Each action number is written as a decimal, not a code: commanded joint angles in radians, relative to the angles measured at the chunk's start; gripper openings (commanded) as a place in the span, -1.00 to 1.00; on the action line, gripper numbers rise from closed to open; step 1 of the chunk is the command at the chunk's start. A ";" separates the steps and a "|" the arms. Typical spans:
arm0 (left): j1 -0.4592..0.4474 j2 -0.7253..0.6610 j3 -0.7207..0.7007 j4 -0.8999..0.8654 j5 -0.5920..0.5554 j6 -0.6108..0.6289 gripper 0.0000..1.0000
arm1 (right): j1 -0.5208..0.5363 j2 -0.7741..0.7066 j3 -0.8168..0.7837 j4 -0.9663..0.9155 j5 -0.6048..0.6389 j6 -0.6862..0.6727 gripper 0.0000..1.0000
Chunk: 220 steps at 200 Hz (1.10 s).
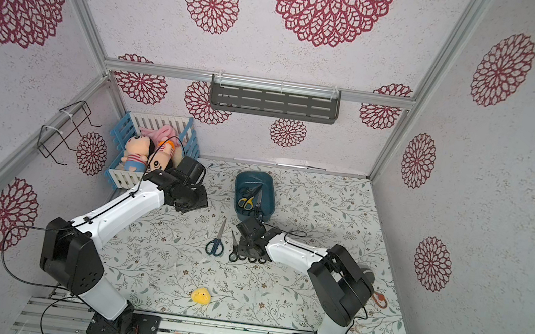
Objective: Take the scissors out of the storage box
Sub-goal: Place the scissors at the center of the board, then adjust the scissors at the center of the board.
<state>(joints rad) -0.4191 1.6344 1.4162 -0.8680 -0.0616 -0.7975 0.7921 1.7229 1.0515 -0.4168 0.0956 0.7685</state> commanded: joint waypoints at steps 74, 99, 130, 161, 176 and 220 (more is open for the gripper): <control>-0.006 -0.036 -0.012 0.005 -0.015 -0.003 -0.15 | 0.098 0.056 0.081 -0.001 -0.016 -0.046 -0.38; -0.004 -0.050 -0.028 0.006 -0.022 -0.006 -0.15 | 0.111 0.076 0.079 -0.007 0.007 -0.037 -0.37; -0.003 -0.054 -0.030 0.002 -0.023 -0.003 -0.15 | 0.111 0.080 0.077 -0.014 0.029 -0.035 -0.36; -0.003 -0.056 -0.026 -0.001 -0.025 0.000 -0.14 | 0.111 0.097 0.076 -0.022 0.036 -0.040 -0.36; -0.003 -0.057 -0.028 -0.001 -0.024 0.000 -0.14 | 0.111 0.107 0.079 -0.021 0.035 -0.041 -0.36; 0.001 -0.062 -0.037 0.001 -0.024 0.004 -0.14 | 0.111 0.132 0.087 -0.031 0.038 -0.048 -0.36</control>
<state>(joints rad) -0.4191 1.6081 1.3933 -0.8673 -0.0742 -0.7975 0.9054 1.8393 1.1152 -0.4313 0.1139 0.7254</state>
